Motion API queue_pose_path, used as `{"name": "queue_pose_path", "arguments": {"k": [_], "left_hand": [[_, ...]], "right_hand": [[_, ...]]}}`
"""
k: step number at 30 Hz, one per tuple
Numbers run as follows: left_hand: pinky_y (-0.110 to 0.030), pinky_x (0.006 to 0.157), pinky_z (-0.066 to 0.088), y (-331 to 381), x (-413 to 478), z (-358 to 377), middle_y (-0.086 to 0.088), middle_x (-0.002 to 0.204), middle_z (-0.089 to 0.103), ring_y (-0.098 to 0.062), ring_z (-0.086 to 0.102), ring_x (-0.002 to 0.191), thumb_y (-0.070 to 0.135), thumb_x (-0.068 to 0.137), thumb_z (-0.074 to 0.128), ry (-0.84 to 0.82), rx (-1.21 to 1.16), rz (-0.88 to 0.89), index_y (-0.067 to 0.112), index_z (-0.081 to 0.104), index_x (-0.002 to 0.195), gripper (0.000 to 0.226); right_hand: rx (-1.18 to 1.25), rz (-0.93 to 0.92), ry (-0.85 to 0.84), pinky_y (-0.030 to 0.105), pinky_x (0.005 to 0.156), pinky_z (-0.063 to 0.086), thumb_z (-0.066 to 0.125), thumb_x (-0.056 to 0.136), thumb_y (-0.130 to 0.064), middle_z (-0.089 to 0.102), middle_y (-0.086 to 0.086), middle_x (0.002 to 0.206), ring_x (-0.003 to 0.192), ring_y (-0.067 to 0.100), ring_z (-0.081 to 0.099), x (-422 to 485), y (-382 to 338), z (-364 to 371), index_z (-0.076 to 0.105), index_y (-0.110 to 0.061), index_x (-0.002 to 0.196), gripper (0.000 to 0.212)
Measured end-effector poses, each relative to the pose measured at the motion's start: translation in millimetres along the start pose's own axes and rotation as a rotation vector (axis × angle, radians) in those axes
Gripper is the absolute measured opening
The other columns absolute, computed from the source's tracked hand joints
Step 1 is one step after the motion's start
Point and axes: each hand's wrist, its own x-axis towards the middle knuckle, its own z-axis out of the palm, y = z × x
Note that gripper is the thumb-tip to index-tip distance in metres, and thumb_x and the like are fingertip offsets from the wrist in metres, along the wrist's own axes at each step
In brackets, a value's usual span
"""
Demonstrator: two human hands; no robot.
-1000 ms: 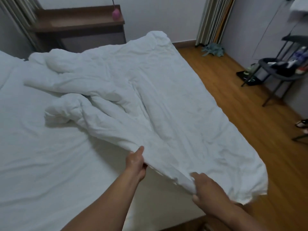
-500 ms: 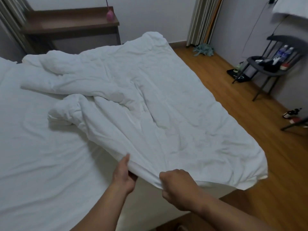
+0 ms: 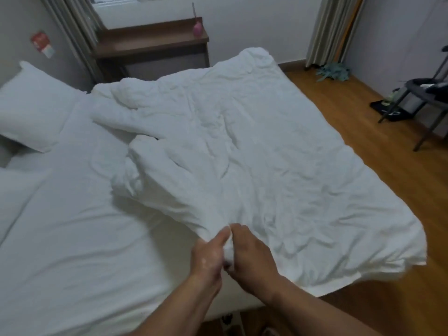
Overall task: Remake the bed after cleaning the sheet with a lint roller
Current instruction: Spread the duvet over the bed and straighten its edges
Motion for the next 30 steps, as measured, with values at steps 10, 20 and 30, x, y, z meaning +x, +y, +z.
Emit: {"name": "queue_pose_path", "arguments": {"k": [10,20,30], "left_hand": [[-0.04,0.086,0.053,35.9,120.2,-77.2,-0.011,0.126,0.068,-0.027,0.067,0.107,0.043,0.099,0.052,-0.09,-0.46,-0.225,0.015,0.065,0.125,0.04],[-0.043,0.079,0.061,87.5,123.9,-120.0,-0.017,0.1,0.075,-0.031,0.074,0.088,0.003,0.082,0.074,-0.031,-0.238,-0.111,0.0,0.07,0.104,0.023],[-0.041,0.079,0.051,122.1,159.5,-205.0,-0.015,0.103,0.076,-0.031,0.074,0.089,0.053,0.095,0.051,-0.157,-0.532,-0.314,0.012,0.067,0.113,0.048]], "right_hand": [[-0.064,-0.133,-0.024,0.029,0.055,0.029,0.06,0.073,-0.035,0.036,-0.01,0.065,0.059,0.011,0.039,-15.3,3.1,-32.0,0.03,-0.024,0.069,0.032],[-0.057,0.137,0.104,0.033,0.089,0.048,0.072,0.071,-0.039,0.049,-0.002,0.133,0.114,0.017,0.049,47.8,-112.6,77.7,0.038,-0.026,0.146,0.084],[-0.089,-0.151,-0.042,0.029,0.055,0.04,0.058,0.074,-0.031,0.051,-0.007,0.069,0.062,0.012,0.049,59.7,-162.8,64.5,0.051,-0.021,0.072,0.012]]}}
